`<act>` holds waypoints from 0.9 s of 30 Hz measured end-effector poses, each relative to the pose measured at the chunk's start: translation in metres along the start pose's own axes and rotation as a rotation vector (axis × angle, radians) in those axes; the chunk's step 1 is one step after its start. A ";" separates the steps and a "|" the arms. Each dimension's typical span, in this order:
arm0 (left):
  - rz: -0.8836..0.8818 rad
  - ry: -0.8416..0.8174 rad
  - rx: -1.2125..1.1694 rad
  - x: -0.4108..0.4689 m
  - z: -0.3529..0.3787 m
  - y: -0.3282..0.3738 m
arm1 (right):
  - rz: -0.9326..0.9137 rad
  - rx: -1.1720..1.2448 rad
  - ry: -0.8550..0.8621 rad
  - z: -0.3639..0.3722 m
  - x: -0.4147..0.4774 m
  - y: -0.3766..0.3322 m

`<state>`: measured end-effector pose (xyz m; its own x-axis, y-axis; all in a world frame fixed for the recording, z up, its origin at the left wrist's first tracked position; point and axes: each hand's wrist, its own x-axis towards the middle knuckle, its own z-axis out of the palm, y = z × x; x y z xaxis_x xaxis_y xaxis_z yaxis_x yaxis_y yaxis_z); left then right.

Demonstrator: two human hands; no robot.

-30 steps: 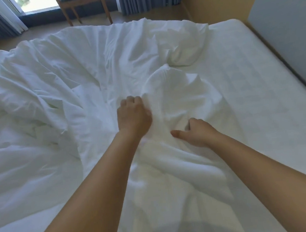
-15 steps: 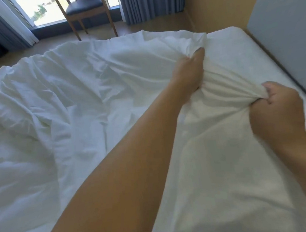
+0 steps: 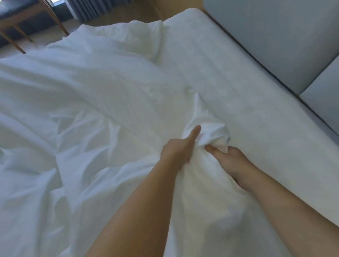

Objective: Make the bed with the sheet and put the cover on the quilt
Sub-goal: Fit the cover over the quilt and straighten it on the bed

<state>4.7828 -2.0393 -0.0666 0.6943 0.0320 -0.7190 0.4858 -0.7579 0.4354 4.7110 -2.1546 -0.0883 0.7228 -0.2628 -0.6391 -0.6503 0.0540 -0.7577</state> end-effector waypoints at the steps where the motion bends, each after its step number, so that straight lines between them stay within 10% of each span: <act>1: -0.024 -0.074 -0.097 -0.001 -0.002 0.010 | -0.061 -0.007 -0.023 -0.001 -0.003 -0.012; 9: 0.100 -0.183 -0.471 -0.032 0.002 0.136 | -0.495 0.188 0.249 -0.101 -0.058 -0.089; 14: 0.126 -0.020 -0.418 -0.002 0.087 0.105 | -0.164 -0.002 0.415 -0.107 0.022 -0.003; 20: 0.576 0.190 0.542 -0.026 0.136 0.022 | -0.020 -0.048 0.313 -0.119 0.030 0.080; 27: 0.555 0.311 0.152 -0.041 0.097 0.028 | 0.050 0.251 -0.015 -0.117 -0.052 0.131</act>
<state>4.7161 -2.1246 -0.0773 0.9527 -0.2204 -0.2091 -0.0534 -0.7991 0.5988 4.5610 -2.2463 -0.1392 0.6958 -0.2398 -0.6770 -0.6083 0.3043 -0.7330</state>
